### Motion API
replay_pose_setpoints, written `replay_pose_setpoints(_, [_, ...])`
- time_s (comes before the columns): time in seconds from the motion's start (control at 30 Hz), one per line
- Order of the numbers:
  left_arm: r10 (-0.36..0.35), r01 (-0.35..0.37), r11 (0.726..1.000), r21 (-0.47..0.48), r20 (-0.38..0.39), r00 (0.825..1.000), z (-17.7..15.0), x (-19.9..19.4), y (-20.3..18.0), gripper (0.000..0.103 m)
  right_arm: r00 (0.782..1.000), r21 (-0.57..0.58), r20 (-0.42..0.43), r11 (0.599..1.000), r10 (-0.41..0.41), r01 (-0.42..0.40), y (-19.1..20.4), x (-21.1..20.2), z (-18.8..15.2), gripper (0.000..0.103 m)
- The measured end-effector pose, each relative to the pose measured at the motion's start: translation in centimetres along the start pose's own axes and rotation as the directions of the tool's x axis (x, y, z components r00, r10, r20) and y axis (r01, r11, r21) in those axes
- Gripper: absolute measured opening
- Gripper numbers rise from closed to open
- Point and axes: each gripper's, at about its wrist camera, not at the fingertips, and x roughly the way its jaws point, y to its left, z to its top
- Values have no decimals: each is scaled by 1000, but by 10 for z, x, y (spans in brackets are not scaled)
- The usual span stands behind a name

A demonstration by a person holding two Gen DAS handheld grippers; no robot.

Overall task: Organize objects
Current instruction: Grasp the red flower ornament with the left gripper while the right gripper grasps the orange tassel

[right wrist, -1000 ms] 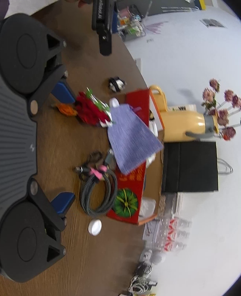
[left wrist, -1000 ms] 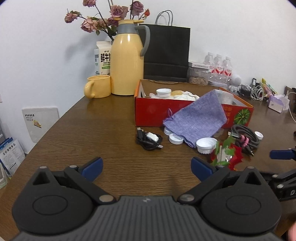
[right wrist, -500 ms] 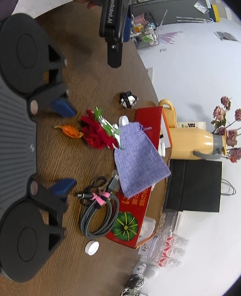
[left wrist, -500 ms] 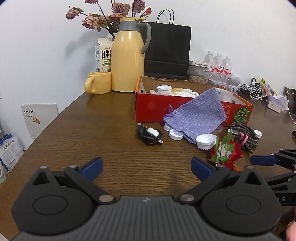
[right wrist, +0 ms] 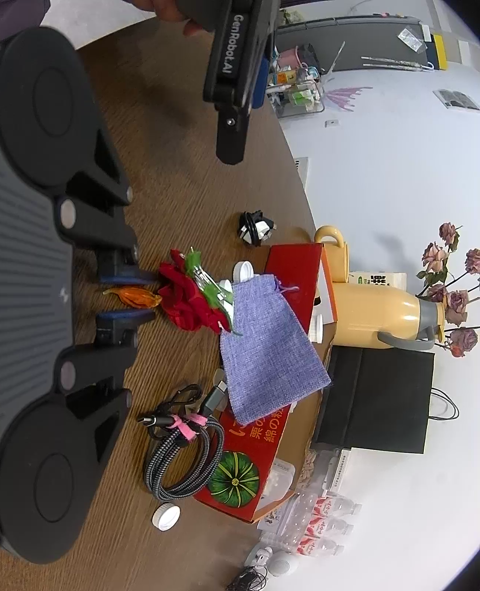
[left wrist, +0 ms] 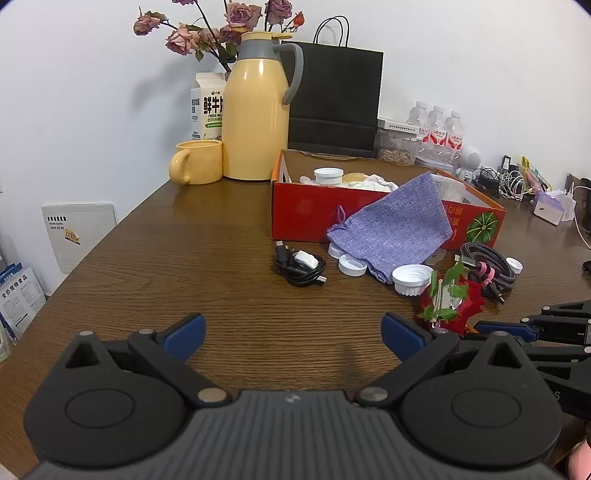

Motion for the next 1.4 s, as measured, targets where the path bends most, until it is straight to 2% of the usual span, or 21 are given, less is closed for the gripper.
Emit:
replay_pose_setpoints(0.27, [-7,7,1000,2,-6,1000,1,2,-2,103,999,12,32,1000,0,0,-5,-7,-1,12])
replay_pose_setpoints(0.5, [-48,48,999,22,-17,999,5,10,-16,103,997,44,69,998,-38,35,-22,-22,-5,12])
replay_pose_setpoints(0.87, [-161,164,985,46,-57,985,18,38,-69,103,986,91,112,990,-120,110,-55,-35,-8,12])
replay_pose_setpoints(1.13, [-174,182,978,99,-84,981,18,58,-104,102,980,115,128,984,-151,137,-72,-36,-9,12])
replay_pose_setpoints(1.2, [-181,190,976,102,-94,979,18,62,-108,92,979,118,132,983,-153,138,-74,-36,-8,12])
replay_pose_setpoints(1.27, [-190,201,974,103,-110,976,17,64,-111,72,979,120,135,983,-152,136,-75,-36,-8,12])
replay_pose_setpoints(1.3, [-193,206,973,105,-120,974,16,65,-112,67,979,121,135,984,-150,134,-75,-35,-8,12])
replay_pose_setpoints(1.37, [-199,214,971,110,-133,971,14,66,-113,43,980,122,133,984,-147,131,-75,-34,-8,12])
replay_pose_setpoints(1.4, [-202,217,970,110,-134,970,13,65,-114,41,980,122,133,984,-145,129,-75,-33,-9,12])
